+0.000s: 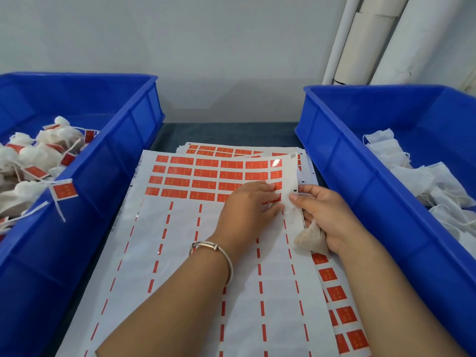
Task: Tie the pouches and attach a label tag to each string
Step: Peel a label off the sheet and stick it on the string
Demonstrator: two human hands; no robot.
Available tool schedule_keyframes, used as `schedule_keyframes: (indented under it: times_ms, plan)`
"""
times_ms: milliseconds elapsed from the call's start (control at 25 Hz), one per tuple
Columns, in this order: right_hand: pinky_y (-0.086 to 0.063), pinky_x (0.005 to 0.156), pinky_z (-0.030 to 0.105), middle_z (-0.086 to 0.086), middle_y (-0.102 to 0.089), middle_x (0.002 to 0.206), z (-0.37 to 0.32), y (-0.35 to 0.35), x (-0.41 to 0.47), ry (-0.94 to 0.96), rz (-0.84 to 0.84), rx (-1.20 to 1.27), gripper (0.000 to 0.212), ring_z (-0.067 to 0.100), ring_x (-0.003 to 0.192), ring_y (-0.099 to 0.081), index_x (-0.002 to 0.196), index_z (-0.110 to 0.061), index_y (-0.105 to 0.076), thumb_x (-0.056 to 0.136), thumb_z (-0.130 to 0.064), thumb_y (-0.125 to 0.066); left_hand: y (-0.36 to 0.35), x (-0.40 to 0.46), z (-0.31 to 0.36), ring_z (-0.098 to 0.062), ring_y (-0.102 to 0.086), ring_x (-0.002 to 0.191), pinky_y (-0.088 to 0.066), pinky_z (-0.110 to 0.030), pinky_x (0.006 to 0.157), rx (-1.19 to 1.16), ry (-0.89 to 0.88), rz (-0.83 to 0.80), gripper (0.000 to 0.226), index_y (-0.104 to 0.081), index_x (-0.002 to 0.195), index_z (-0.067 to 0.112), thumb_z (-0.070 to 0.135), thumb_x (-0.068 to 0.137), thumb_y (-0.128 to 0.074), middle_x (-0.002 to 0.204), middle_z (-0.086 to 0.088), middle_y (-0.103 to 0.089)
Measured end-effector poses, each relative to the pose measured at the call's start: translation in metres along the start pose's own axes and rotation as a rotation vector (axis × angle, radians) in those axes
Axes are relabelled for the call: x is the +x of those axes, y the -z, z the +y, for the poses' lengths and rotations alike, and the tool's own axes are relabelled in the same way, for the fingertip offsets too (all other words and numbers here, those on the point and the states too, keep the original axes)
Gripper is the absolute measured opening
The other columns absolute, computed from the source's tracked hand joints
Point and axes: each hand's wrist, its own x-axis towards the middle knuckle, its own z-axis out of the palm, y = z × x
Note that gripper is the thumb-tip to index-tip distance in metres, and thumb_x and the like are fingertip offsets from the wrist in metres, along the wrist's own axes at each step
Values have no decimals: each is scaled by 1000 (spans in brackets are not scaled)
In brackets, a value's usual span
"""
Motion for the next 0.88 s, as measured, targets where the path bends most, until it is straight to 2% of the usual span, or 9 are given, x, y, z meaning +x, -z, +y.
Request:
schedule_keyframes:
  times_ms: [160, 400, 520, 600, 720, 880]
  plan:
    - [-52, 47, 22, -12, -73, 75, 2, 0, 2, 17, -2, -20, 10, 15, 67, -72, 92, -29, -64, 87, -21, -67, 1, 1, 1, -8, -54, 114, -26, -13, 96, 60, -53, 5, 29, -68, 113, 21, 32, 87, -62, 120, 7, -65]
    - [-54, 50, 22, -12, -73, 76, 2, 0, 0, 51, -14, -36, 9, 14, 68, -72, 91, -27, -64, 87, -19, -66, 3, 1, 4, -6, -55, 102, -39, -20, 95, -8, -45, 17, 22, -72, 107, 20, 27, 89, -62, 109, 6, -69]
    - [-57, 54, 26, -7, -74, 81, 2, 0, -2, 50, -23, -15, 9, 16, 72, -73, 95, -22, -66, 87, -17, -65, 4, -1, 3, -4, -52, 91, -48, -23, 88, -57, 12, 58, 19, -73, 101, 19, 26, 89, -61, 102, 7, -68]
    - [-55, 52, 24, -7, -75, 81, 2, 0, -3, 48, -29, -9, 9, 16, 72, -73, 94, -22, -66, 87, -17, -65, 4, -1, 3, -6, -52, 87, -50, -24, 84, -49, 44, 79, 17, -72, 97, 20, 29, 88, -62, 96, 10, -65]
    - [-58, 57, 27, -7, -75, 82, 2, 0, -3, 56, -19, -9, 9, 16, 73, -72, 94, -22, -66, 87, -16, -65, 4, -1, 5, -7, -53, 89, -49, -19, 81, -68, 42, 42, 22, -70, 100, 23, 37, 84, -66, 96, 16, -57]
    - [-59, 69, 34, -9, -74, 83, 2, 0, -4, 60, -1, -57, 9, 16, 73, -72, 95, -25, -65, 87, -20, -66, 3, -1, 5, -4, -48, 94, -43, -18, 83, -26, 3, 38, 26, -72, 103, 22, 37, 84, -66, 105, 10, -65]
